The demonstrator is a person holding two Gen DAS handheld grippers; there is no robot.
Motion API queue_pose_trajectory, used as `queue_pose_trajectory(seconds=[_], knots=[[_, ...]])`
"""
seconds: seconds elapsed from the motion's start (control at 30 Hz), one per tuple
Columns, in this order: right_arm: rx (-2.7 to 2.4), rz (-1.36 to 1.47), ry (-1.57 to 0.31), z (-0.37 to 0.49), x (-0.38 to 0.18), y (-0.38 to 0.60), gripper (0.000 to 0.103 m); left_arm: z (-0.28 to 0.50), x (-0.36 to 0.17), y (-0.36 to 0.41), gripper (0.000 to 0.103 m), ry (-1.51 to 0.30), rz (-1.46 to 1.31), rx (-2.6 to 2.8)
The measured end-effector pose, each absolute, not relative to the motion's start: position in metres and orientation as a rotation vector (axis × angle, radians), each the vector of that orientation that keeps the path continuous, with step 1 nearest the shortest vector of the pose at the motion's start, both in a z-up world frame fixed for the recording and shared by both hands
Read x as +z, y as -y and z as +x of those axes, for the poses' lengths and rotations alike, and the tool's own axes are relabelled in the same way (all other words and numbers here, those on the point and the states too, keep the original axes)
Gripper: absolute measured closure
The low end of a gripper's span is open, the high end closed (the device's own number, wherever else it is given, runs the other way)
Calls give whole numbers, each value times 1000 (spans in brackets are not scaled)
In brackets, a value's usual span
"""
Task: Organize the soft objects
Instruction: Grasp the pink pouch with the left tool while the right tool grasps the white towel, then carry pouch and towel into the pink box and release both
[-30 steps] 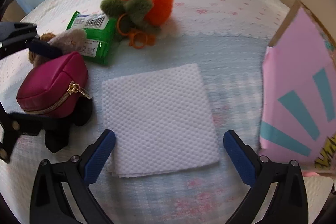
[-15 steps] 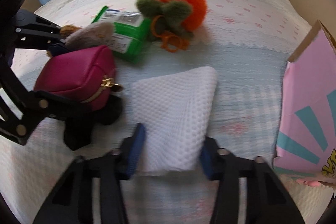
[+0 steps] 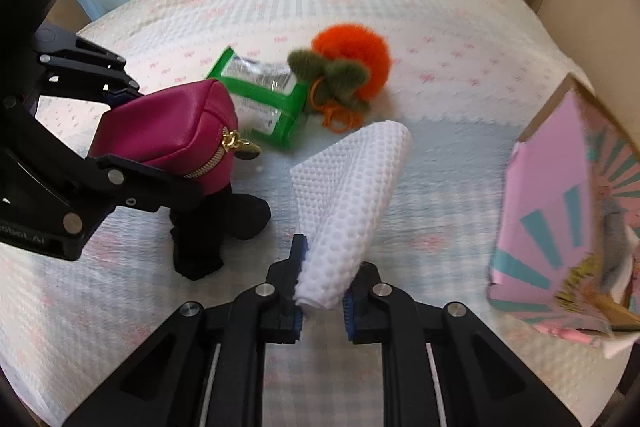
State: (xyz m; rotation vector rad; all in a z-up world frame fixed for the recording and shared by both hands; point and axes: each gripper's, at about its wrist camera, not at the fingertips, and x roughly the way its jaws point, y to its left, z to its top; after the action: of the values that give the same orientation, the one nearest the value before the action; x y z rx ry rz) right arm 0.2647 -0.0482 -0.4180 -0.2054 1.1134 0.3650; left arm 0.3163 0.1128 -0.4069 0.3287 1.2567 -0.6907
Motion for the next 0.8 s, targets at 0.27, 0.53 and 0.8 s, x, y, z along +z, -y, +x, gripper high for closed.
queue_pose_trajectory(seconds=[0.27,0.53,0.8], knots=[[321,-189,-1030,241,-354,54,89,286,-339,-122,61,-1184,213,-602],[266,-142,-945,205,-270,72,89,256,-267,-123,61,-1100,60,-514],[189,4,-910,191,-198,119,89,240,-201,-92,61,-995,1,-531]])
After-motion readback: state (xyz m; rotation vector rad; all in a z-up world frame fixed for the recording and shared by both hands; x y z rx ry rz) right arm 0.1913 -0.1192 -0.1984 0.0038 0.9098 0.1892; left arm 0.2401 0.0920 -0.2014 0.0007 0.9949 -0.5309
